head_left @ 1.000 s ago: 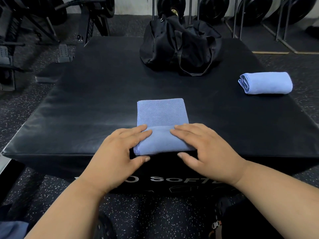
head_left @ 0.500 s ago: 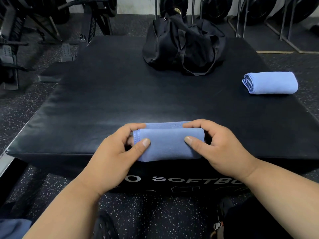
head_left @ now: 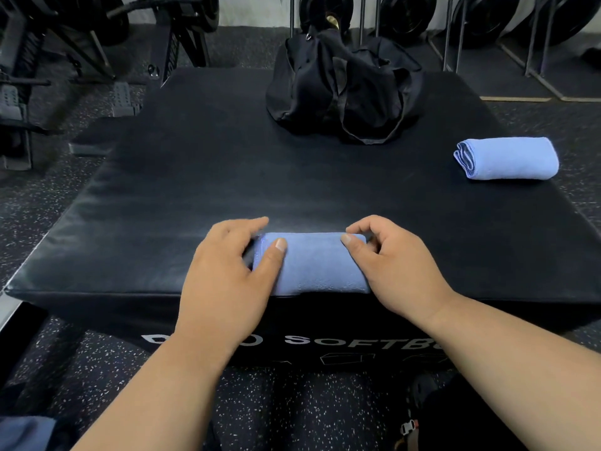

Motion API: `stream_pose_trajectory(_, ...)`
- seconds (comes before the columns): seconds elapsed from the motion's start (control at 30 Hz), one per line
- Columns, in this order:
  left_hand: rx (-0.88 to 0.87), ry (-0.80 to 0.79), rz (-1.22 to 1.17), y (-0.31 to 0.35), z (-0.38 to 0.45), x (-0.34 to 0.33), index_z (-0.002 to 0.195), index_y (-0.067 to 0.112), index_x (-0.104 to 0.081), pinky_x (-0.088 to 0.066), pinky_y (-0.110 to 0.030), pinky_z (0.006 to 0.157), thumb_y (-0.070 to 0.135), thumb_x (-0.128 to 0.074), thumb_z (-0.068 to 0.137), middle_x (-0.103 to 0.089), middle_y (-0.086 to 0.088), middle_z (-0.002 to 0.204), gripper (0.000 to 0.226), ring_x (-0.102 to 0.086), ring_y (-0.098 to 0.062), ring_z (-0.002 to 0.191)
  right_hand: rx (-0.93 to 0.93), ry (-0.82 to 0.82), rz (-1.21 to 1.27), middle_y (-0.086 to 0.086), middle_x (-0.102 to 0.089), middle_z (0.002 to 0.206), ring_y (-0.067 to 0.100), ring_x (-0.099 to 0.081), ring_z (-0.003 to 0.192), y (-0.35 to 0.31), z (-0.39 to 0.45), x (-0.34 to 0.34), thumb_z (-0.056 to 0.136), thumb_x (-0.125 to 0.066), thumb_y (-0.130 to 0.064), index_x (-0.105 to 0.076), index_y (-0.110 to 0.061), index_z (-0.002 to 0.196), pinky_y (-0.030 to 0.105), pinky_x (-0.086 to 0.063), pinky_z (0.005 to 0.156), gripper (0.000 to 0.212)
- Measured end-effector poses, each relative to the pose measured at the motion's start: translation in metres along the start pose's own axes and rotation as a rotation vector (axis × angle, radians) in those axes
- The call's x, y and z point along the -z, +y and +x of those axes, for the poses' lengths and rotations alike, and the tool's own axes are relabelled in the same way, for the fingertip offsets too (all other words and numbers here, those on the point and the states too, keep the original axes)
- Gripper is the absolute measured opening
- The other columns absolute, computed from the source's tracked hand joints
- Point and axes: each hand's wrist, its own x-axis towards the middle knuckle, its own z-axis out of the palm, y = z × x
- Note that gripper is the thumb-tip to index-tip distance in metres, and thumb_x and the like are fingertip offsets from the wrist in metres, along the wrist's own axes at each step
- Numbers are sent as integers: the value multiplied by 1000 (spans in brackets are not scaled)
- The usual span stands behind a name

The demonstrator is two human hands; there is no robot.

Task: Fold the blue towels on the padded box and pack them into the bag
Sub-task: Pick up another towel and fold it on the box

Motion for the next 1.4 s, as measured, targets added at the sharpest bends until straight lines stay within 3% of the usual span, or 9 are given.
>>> stream_pose_trajectory(0.1, -230, -60, 150, 5, -8, -4, 146, 38, -60, -33, -34, 121, 59, -53, 101, -49, 9, 157, 51, -41, -16, 145, 31, 59, -55, -10, -62, 82, 5, -58, 78, 1, -3, -1, 100, -63, -48, -68, -39, 105, 29, -50, 73, 11)
stream_pose_trajectory(0.23, -327, -248, 355, 1, -16, -18, 161, 39, -40, -28, -51, 127, 66, -27, 105, -31, 4, 171, 63, -24, -29, 158, 351, 167, -253, -9, -56, 136, 14, -54, 121, -1, -11, -3, 103, -55, -44, -68, -33, 135, 39, -45, 107, 36)
stream_pose_trajectory(0.3, -297, -293, 377, -3, -14, -20, 163, 43, -29, -23, -51, 129, 68, -20, 104, -21, 7, 174, 65, -16, -28, 161, 503, 70, -372, 0, -49, 156, 23, -48, 140, -1, -16, -6, 104, -48, -48, -60, -29, 148, 45, -36, 119, 49)
stream_pose_trajectory(0.4, -265, -329, 363, -5, -11, -19, 164, 46, -24, -18, -47, 130, 68, -18, 104, -14, 11, 175, 64, -11, -25, 162, 436, -222, -485, -6, -26, 172, 19, -18, 160, 1, -20, -15, 104, -26, -63, -31, -37, 164, 43, -16, 131, 65)
stream_pose_trajectory(0.57, -205, -332, 309, -9, -2, -18, 164, 40, -31, -17, -41, 131, 61, -16, 106, -22, 7, 174, 64, -20, -20, 160, 277, -281, -422, -10, -22, 173, 9, -11, 161, 7, -9, -6, 99, -13, -70, -23, -38, 166, 26, -4, 128, 74)
stream_pose_trajectory(0.77, -121, -268, 326, -11, 14, -17, 158, 36, -46, -25, -37, 124, 44, -31, 112, -44, 11, 163, 49, -32, -17, 151, 260, -247, -397, -6, -37, 167, 14, -24, 157, 0, -8, -4, 115, -29, -37, -37, -28, 162, 25, -12, 124, 49)
stream_pose_trajectory(1.0, -95, -145, 265, 9, 0, -27, 152, 32, -56, -36, -39, 120, 27, -43, 110, -43, 3, 165, 44, -37, -23, 150, 454, -128, -449, 3, -33, 170, 31, -32, 155, 2, -25, -16, 109, -29, -42, -43, -21, 159, 52, -24, 127, 56)
stream_pose_trajectory(1.13, -44, -160, 244, 5, 3, -27, 149, 32, -59, -33, -40, 121, 39, -38, 111, -52, 7, 158, 44, -41, -22, 147, 363, -248, -479, 0, -23, 174, 31, -17, 161, 2, -25, -14, 105, -19, -57, -28, -27, 166, 48, -20, 129, 68)
stream_pose_trajectory(1.4, 101, -86, 144, 10, -8, -16, 149, 30, -58, -41, -36, 112, 45, -49, 106, -60, 7, 148, 47, -51, -20, 138, 331, -260, -439, 1, -32, 170, 23, -26, 158, 9, -16, -2, 114, -30, -40, -31, -26, 165, 42, -18, 129, 53)
